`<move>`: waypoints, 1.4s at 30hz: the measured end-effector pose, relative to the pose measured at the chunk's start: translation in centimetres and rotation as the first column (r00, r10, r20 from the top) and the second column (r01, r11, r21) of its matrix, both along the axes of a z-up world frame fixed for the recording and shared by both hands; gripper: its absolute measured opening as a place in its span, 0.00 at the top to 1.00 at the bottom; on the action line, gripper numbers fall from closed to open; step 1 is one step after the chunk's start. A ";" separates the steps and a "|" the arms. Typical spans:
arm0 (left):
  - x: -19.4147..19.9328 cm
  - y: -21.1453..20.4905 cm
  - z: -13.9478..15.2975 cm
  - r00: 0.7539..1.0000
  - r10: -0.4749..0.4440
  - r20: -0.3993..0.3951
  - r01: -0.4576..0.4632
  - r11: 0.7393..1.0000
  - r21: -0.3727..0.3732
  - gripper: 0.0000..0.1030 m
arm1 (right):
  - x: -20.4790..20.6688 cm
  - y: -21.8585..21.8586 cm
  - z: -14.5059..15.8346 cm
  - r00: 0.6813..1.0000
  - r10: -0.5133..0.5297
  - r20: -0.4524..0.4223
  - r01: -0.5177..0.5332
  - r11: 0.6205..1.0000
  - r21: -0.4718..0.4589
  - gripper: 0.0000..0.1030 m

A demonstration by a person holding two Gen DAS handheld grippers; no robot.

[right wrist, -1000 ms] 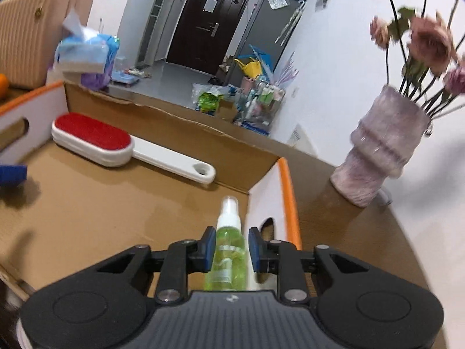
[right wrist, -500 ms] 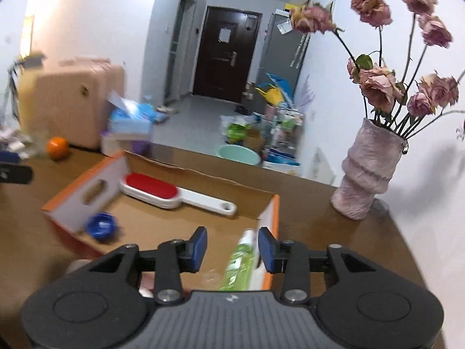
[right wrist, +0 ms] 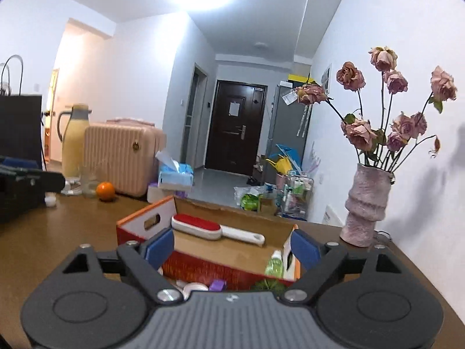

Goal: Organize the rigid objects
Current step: 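Drop the blue bottle cap into the box with the left tool, then grasp the white round lid with the left tool while the right tool grasps the cream cube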

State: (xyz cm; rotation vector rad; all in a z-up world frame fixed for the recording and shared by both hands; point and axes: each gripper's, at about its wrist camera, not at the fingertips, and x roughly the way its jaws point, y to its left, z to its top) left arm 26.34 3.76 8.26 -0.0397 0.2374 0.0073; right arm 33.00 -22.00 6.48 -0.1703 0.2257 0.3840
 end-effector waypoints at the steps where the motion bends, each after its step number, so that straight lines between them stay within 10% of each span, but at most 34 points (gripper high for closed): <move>1: -0.6 0.0 -0.2 1.000 0.004 0.000 -0.004 1.000 -0.004 0.00 | -0.5 0.0 -0.1 1.000 -0.004 0.003 0.004 1.000 0.000 0.16; 16: -10.4 -8.6 -10.4 0.933 -0.254 -0.256 0.248 0.967 -0.057 0.01 | -12.8 -4.5 -8.3 0.992 -0.060 -0.115 0.062 0.998 0.009 0.11; 25: -7.1 -11.4 -13.2 0.888 -0.245 -0.390 0.246 0.968 -0.047 0.34 | -14.4 -7.7 -11.5 0.978 -0.118 -0.170 0.117 0.993 -0.014 0.11; 28: -6.7 -12.2 -13.4 0.897 -0.224 -0.381 0.248 0.969 0.013 0.60 | -13.7 -8.2 -11.6 0.977 -0.123 -0.173 0.124 0.992 -0.005 0.11; 42: 0.4 -6.5 -9.7 0.957 -0.018 -0.290 0.037 0.998 0.058 0.61 | -3.9 -9.1 -9.8 0.977 -0.083 -0.196 0.093 0.995 0.038 0.18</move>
